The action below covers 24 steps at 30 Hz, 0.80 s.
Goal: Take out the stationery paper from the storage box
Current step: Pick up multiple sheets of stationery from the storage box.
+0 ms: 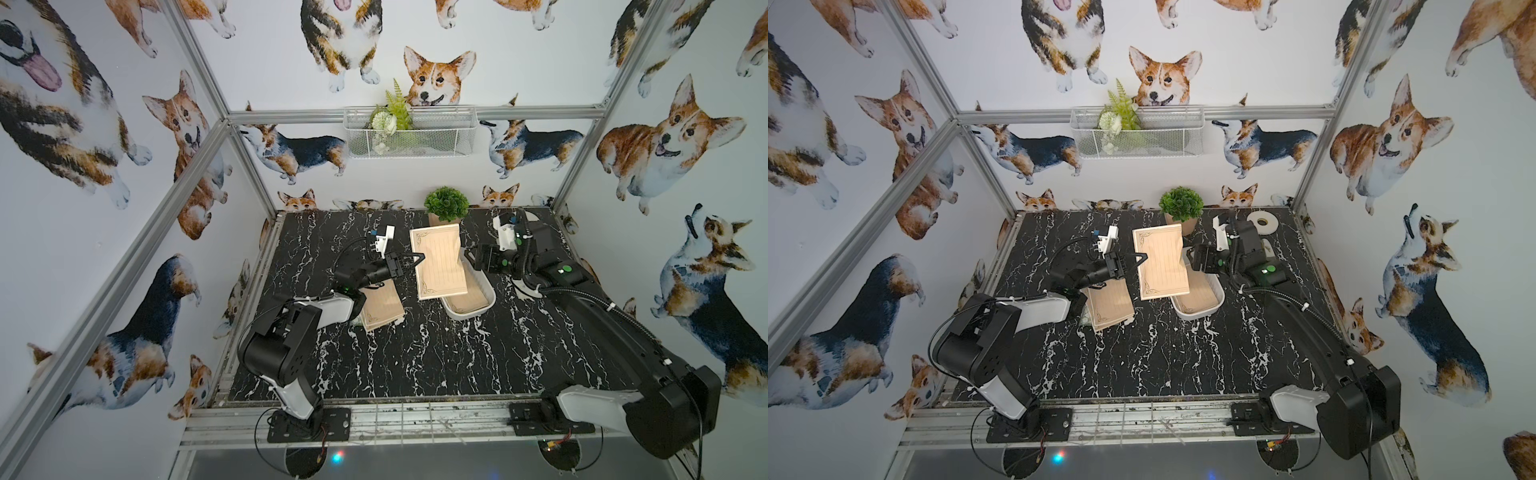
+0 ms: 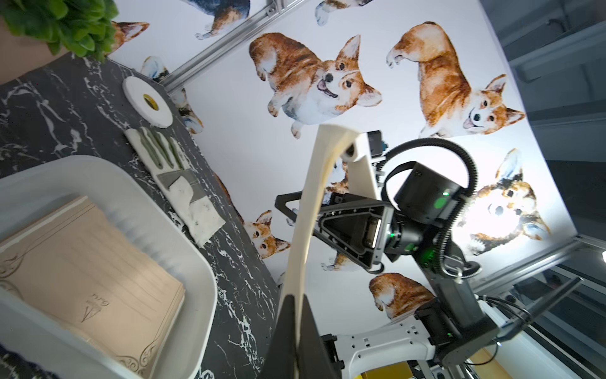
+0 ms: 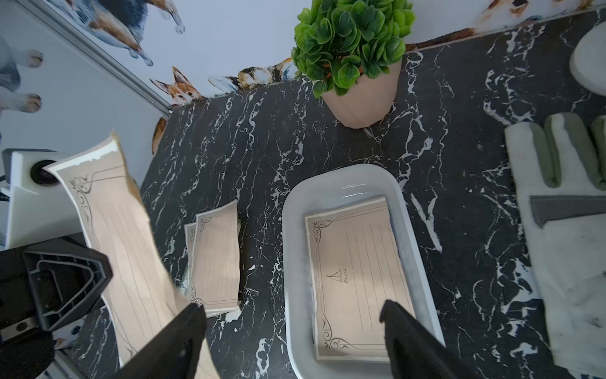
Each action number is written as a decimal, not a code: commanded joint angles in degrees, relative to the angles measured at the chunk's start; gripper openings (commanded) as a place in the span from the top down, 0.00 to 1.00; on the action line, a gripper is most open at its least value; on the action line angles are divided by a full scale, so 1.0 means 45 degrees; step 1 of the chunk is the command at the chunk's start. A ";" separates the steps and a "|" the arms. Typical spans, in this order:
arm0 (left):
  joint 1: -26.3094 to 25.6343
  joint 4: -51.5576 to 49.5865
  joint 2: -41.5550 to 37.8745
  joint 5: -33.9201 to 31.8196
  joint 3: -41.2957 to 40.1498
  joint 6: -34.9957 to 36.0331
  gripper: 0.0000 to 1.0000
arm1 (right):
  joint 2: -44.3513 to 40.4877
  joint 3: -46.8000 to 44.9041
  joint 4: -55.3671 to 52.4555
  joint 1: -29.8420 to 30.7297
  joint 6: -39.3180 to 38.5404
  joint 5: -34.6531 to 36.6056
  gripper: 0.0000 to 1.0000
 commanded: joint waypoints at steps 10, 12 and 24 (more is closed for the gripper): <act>0.0018 0.1914 -0.0222 0.1091 0.0253 -0.1379 1.00 | 0.1131 -0.1994 0.9979 -0.0476 0.4901 -0.8792 0.17; 0.0008 0.1914 -0.0218 0.1099 0.0265 -0.1382 1.00 | 0.1228 -0.1835 0.9512 -0.0394 0.4584 -0.8810 0.25; 0.0027 0.1914 -0.0357 0.1210 0.0219 -0.1386 1.00 | 0.0547 -0.1320 0.5533 -0.0309 0.1941 -0.7376 1.00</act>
